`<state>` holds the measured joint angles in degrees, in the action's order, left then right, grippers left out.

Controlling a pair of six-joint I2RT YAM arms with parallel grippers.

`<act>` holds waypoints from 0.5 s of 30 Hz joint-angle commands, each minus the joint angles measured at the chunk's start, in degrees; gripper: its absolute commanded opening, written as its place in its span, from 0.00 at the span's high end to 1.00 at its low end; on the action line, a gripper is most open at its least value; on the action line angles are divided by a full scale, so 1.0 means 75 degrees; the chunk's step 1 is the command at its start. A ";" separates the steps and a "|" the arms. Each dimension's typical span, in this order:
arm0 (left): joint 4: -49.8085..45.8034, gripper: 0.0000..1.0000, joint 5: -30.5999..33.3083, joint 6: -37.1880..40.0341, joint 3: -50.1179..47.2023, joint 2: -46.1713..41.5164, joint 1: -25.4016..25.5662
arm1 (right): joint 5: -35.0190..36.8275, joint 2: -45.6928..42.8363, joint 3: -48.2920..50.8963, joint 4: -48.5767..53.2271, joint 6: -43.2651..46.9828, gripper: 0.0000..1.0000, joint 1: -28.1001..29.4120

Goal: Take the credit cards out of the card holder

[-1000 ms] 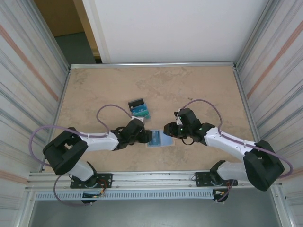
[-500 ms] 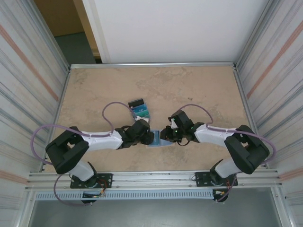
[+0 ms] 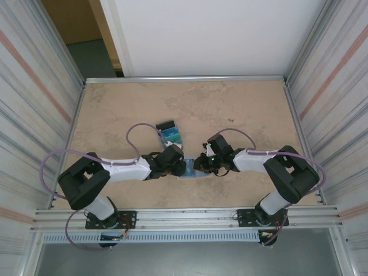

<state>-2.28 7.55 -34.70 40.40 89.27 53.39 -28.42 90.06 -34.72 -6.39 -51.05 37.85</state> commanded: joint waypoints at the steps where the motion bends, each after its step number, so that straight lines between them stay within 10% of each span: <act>1: -0.0485 0.59 0.0162 0.0049 0.0109 0.0108 0.0073 | -0.0205 0.0164 -0.0029 -0.0209 -0.0178 0.84 -0.0054; 15: -0.0569 0.62 0.0052 0.0018 0.0113 0.0097 0.0112 | -0.0663 0.0440 0.0288 -0.1113 -0.0541 0.85 -0.0216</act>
<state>-3.22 7.79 -34.70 40.82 89.27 53.65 -31.70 92.23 -33.19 -12.27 -53.63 36.60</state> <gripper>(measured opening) 0.377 0.155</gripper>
